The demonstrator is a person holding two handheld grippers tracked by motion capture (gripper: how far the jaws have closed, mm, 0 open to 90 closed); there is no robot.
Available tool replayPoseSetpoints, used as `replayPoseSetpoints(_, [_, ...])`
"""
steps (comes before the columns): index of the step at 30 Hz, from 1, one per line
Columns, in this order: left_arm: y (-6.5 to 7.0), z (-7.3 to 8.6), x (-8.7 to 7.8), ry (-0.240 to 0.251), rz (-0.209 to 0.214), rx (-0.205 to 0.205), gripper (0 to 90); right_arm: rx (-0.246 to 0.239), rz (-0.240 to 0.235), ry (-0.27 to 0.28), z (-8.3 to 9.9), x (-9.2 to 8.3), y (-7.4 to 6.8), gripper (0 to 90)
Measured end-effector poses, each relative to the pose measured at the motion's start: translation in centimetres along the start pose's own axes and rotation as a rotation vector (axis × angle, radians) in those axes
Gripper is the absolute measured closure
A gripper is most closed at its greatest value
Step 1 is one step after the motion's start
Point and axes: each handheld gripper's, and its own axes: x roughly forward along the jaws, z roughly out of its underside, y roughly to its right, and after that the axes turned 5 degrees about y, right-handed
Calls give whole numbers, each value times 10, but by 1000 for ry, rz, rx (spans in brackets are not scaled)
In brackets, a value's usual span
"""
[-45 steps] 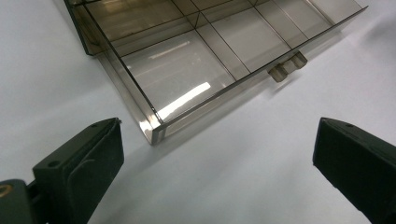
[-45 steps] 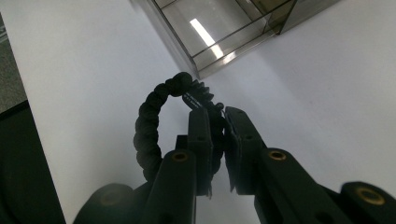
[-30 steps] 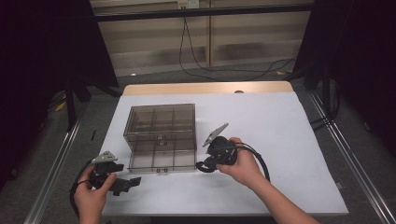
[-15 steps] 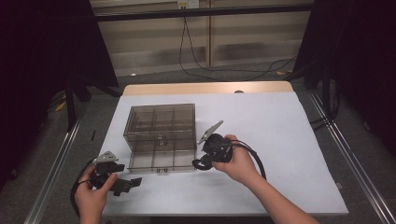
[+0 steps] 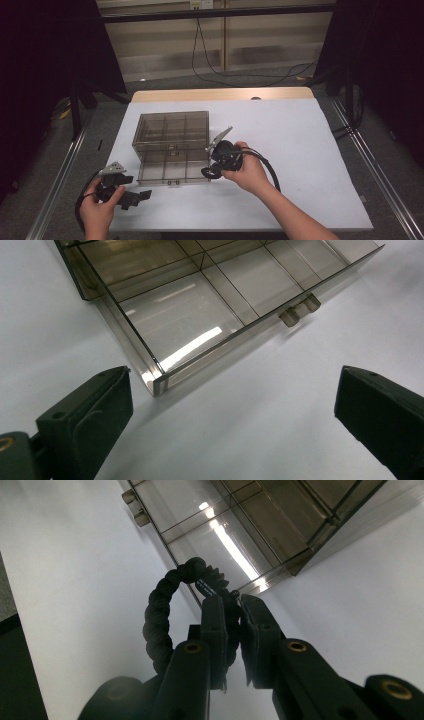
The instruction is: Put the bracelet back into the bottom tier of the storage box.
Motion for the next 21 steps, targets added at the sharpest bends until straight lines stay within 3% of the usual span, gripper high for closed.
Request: replayPoseSetpoints(21, [0, -1, -1, -5, -6, 3, 23, 7, 14, -17, -2, 6, 5, 807])
